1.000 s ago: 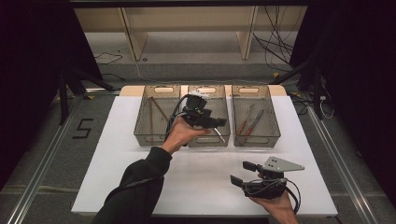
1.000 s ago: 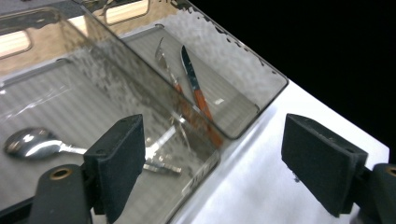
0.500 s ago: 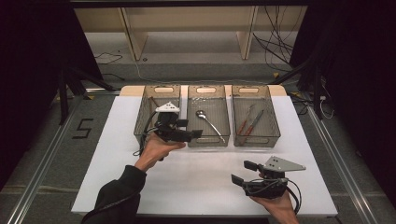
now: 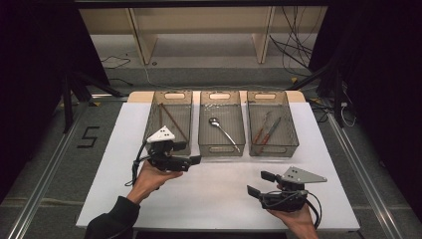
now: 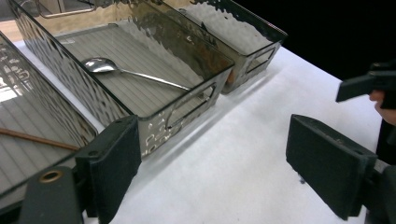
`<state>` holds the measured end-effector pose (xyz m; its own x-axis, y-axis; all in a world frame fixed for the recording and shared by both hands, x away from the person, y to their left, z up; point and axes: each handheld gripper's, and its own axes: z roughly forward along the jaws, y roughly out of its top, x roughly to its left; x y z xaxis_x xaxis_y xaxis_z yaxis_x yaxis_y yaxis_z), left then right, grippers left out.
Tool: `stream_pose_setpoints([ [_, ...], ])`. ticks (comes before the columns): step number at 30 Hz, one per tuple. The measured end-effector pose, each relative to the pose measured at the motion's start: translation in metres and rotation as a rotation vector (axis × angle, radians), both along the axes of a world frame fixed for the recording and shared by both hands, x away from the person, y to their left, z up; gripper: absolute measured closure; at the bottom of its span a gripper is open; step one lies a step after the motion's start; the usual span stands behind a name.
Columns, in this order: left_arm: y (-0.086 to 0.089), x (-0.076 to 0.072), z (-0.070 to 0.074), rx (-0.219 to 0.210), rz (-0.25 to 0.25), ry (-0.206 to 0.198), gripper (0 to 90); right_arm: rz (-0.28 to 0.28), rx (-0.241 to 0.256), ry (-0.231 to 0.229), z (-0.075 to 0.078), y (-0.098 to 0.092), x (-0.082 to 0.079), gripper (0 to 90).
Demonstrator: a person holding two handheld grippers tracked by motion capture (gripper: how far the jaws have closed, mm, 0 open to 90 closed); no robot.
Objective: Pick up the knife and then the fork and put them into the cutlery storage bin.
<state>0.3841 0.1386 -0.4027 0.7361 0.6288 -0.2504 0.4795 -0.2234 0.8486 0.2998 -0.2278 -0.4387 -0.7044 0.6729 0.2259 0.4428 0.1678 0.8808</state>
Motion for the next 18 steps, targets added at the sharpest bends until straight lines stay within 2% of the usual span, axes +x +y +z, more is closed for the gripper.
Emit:
stream_pose_setpoints([
  [5,0.013,-0.016,-0.006,-0.006,0.006,-0.028,16.7,-0.006,0.002,-0.002,0.0,-0.001,0.0,25.5],
  [12,0.029,-0.031,-0.018,-0.039,0.025,-0.031,16.1,-0.004,0.001,-0.004,0.0,0.0,0.0,25.4],
  [15,0.032,-0.038,-0.023,-0.038,0.018,-0.037,15.4,-0.006,0.0,-0.005,0.0,0.0,-0.001,25.4],
  [18,0.036,-0.046,-0.026,-0.022,0.019,-0.07,14.7,-0.009,0.001,-0.006,0.0,-0.001,-0.001,25.0],
])
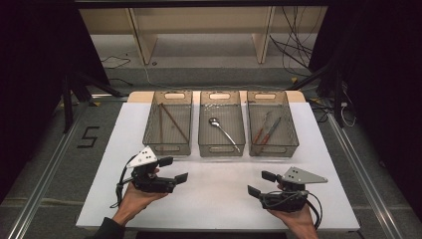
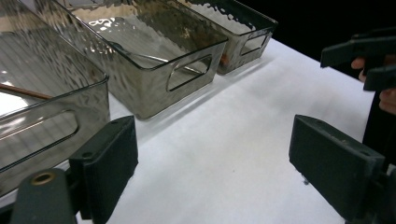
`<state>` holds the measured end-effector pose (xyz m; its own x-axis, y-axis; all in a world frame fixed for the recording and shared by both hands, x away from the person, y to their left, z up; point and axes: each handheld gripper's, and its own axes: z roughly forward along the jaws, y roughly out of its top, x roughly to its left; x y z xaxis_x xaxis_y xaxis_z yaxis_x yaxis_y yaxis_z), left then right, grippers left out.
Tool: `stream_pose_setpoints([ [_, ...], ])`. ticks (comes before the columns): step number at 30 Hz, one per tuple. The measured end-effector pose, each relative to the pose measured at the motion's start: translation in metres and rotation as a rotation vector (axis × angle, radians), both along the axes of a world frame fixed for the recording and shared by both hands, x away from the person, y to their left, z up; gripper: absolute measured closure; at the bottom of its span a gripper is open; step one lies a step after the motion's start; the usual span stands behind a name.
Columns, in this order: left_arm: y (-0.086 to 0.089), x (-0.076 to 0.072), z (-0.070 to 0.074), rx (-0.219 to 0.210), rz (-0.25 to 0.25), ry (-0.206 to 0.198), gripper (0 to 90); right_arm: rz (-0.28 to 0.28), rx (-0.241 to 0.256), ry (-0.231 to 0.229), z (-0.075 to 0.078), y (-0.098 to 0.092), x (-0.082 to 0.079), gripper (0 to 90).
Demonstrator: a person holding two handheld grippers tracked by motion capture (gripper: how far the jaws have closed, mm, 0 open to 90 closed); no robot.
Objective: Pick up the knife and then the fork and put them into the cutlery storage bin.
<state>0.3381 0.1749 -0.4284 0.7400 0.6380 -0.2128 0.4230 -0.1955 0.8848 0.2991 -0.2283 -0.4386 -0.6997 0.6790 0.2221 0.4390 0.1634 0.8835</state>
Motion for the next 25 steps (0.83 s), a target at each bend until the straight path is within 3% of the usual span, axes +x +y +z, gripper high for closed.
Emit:
stream_pose_setpoints([
  [6,0.012,-0.011,-0.004,-0.042,0.021,-0.018,14.6,-0.001,-0.002,-0.008,0.0,0.0,0.0,23.8],
  [25,0.015,-0.013,-0.013,-0.045,0.032,-0.014,14.3,-0.006,-0.009,-0.016,0.001,0.001,-0.001,21.9],
])
